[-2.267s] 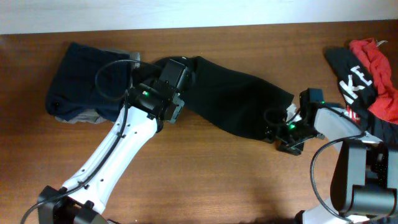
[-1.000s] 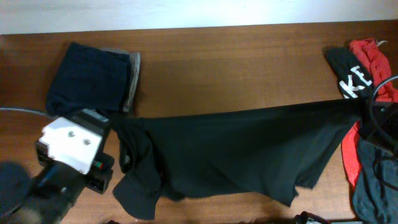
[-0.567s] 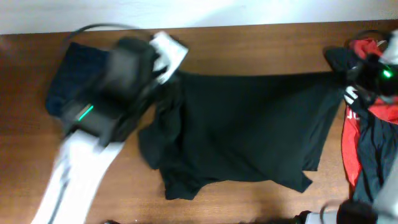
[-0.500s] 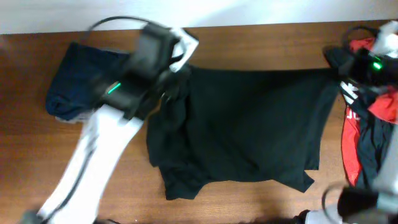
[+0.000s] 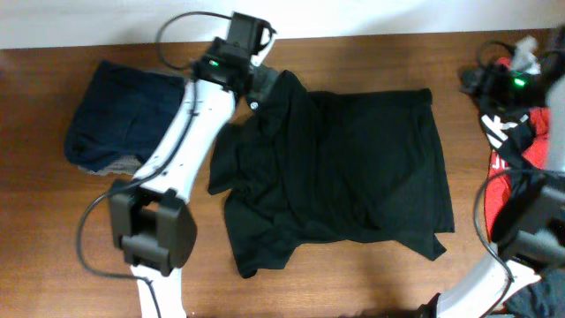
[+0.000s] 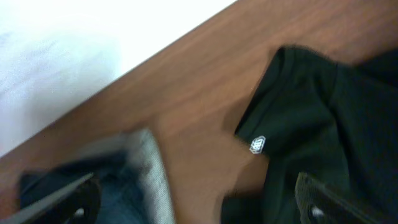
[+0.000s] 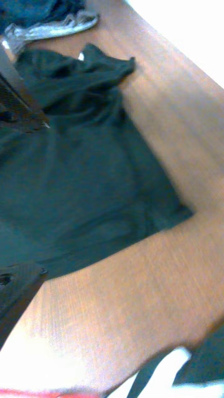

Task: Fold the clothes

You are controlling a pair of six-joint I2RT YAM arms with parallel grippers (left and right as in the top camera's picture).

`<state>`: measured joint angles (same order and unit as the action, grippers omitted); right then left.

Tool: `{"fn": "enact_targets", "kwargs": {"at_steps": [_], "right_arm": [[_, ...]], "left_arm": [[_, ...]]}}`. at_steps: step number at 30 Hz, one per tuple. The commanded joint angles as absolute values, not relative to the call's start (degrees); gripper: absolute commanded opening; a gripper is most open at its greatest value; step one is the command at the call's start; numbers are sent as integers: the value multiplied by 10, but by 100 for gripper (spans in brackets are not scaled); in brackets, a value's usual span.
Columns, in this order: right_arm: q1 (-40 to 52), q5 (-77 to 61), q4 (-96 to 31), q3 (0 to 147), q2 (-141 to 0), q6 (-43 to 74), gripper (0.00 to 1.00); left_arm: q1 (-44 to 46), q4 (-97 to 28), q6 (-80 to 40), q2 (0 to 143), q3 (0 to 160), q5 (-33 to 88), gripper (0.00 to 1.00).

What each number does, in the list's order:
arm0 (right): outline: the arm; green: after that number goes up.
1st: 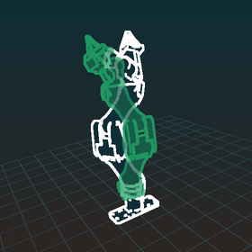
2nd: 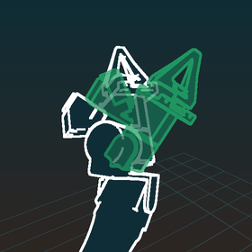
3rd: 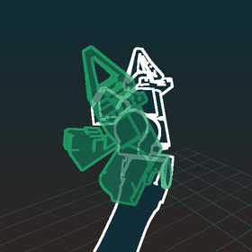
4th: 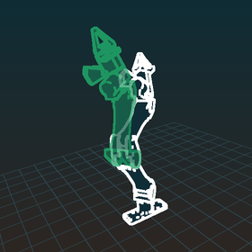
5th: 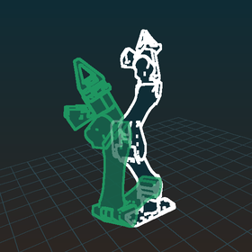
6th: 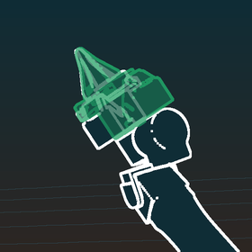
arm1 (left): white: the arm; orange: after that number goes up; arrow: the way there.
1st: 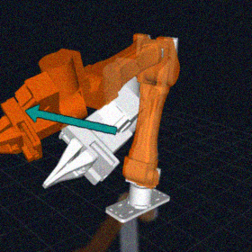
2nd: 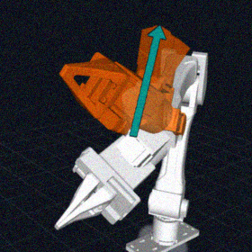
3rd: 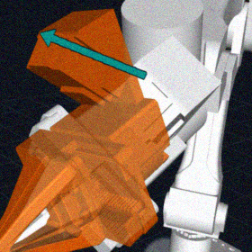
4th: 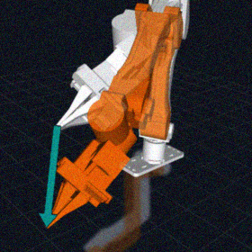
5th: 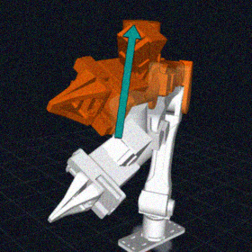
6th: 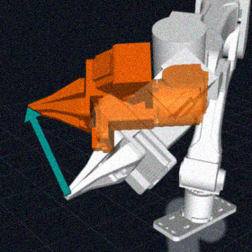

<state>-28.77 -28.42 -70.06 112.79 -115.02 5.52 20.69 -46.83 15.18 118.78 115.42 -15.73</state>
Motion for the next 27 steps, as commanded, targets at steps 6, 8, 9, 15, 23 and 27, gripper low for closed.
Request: {"fn": "enact_targets", "kwargs": {"at_steps": [6,8,9,15,23,27], "right_arm": [[-301,-232,-861,1111,-1063,32,52],[-272,-211,-847,1068,-1063,34,40],[-259,-208,-833,1047,-1063,34,29],[-163,-167,-637,834,-1063,92,4],[-135,-173,-567,767,-1063,95,4],[-135,-173,-552,757,-1063,95,4]], "left_arm": [[208,-721,142,1079,1182,24,77],[208,-718,142,1093,1150,42,61],[208,-706,142,1100,1133,46,50],[208,-567,154,1180,1038,60,0],[209,-497,192,1300,1036,114,0],[207,-464,190,1352,1036,68,0]]}}
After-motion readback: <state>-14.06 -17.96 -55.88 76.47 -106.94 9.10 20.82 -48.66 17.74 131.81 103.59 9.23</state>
